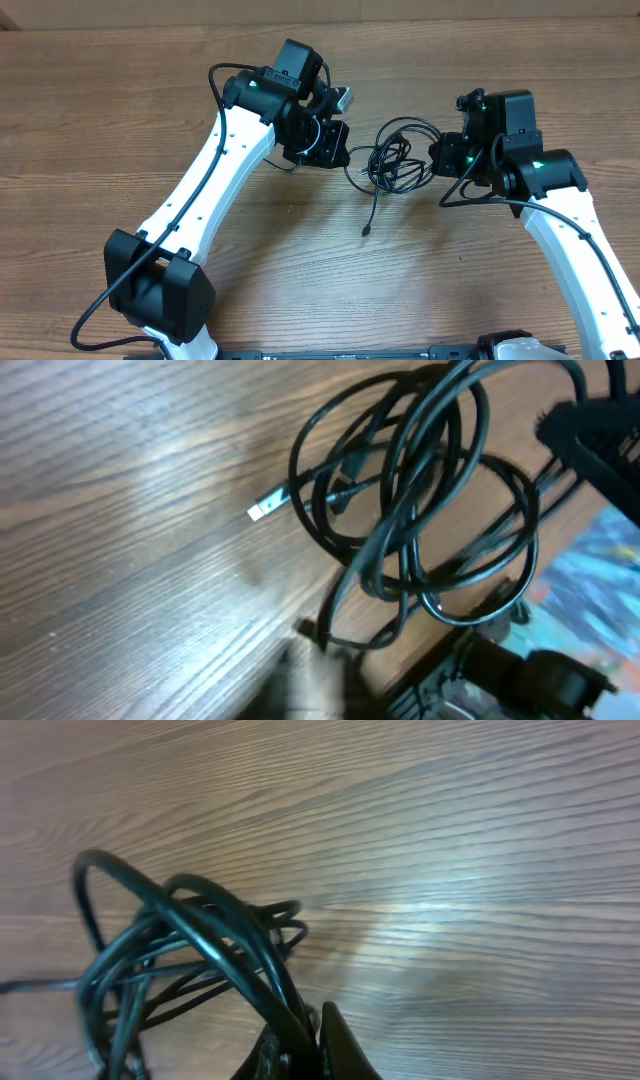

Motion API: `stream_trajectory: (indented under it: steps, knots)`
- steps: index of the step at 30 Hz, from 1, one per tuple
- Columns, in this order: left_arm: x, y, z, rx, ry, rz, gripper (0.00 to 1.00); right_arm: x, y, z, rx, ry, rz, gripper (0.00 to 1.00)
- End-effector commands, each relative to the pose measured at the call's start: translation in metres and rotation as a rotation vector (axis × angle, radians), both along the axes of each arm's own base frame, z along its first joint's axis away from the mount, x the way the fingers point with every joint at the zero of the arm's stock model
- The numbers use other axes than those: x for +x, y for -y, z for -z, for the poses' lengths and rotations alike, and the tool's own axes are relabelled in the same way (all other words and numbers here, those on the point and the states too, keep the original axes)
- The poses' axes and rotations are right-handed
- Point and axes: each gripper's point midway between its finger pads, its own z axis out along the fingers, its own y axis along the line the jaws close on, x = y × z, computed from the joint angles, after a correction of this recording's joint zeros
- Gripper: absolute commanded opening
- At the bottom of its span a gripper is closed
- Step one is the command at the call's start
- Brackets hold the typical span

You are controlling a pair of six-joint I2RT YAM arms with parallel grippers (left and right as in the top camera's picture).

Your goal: Untangle cables

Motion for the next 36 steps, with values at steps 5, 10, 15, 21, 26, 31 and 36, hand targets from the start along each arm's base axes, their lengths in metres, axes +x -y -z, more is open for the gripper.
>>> stream_trajectory:
  steps: [5, 10, 15, 21, 26, 31, 36]
  knots:
    - [-0.002, 0.014, -0.023, -0.068, 0.060, 0.048, 0.66, 0.002, -0.028, -0.027, 0.173, 0.036, -0.075, 0.04]
    - [-0.001, 0.018, -0.017, -0.050, 0.084, 0.054, 0.64, -0.007, -0.045, -0.036, 0.268, 0.023, -0.150, 0.04]
    - [0.000, 0.021, 0.000, -0.020, 0.090, 0.061, 0.64, -0.013, -0.055, -0.045, 0.329, 0.025, -0.197, 0.04]
    - [0.002, 0.024, 0.011, -0.023, 0.096, 0.061, 0.62, -0.017, -0.059, -0.057, 0.357, 0.055, -0.223, 0.04]
    - [0.013, 0.021, 0.014, 0.009, 0.144, 0.043, 0.62, -0.022, -0.061, -0.066, 0.371, 0.077, -0.239, 0.04]
    - [0.019, 0.024, 0.011, -0.008, 0.172, 0.041, 0.60, -0.025, -0.062, -0.075, 0.382, 0.104, -0.252, 0.04]
    - [0.018, 0.034, 0.011, -0.032, 0.178, 0.055, 0.56, -0.026, -0.062, -0.076, 0.383, 0.106, -0.254, 0.04]
